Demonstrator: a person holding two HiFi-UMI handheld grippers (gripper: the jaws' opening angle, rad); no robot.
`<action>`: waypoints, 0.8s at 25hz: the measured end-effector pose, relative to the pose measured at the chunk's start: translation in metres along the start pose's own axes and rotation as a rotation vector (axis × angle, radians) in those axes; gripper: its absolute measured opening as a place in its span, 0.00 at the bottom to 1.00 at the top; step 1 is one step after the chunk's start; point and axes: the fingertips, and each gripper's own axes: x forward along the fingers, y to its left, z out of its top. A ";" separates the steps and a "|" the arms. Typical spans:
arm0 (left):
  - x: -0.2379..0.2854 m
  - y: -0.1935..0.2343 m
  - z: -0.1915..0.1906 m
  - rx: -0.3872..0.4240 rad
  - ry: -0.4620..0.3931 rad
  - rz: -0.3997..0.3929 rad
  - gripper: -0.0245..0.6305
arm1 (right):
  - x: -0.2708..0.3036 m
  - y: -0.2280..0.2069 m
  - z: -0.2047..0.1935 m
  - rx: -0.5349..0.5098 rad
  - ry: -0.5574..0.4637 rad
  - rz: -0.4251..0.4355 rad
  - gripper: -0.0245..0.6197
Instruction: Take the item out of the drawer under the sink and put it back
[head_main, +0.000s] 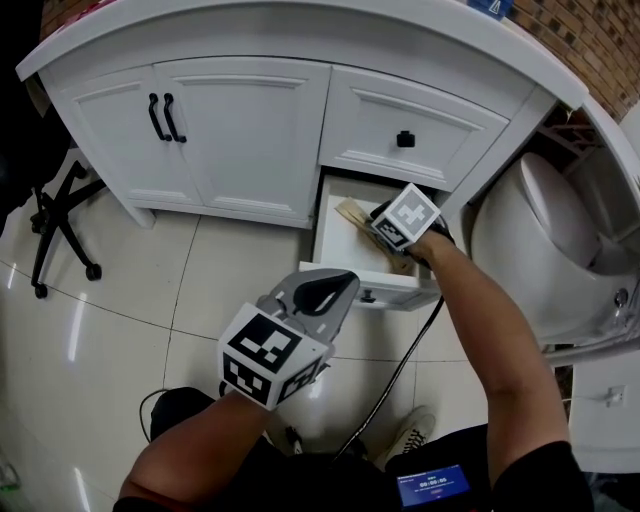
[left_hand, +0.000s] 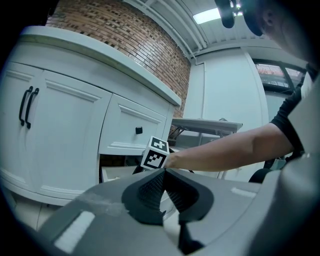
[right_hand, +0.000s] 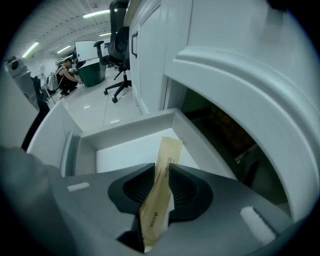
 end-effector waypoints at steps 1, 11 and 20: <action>0.000 0.001 0.000 -0.004 -0.001 0.000 0.05 | 0.004 0.000 -0.001 0.002 0.011 0.006 0.16; -0.001 0.004 0.003 -0.005 -0.014 -0.001 0.05 | 0.029 -0.002 -0.010 0.015 0.099 0.015 0.17; -0.002 0.003 0.005 -0.013 -0.019 -0.007 0.05 | 0.029 -0.005 -0.009 0.051 0.084 0.018 0.15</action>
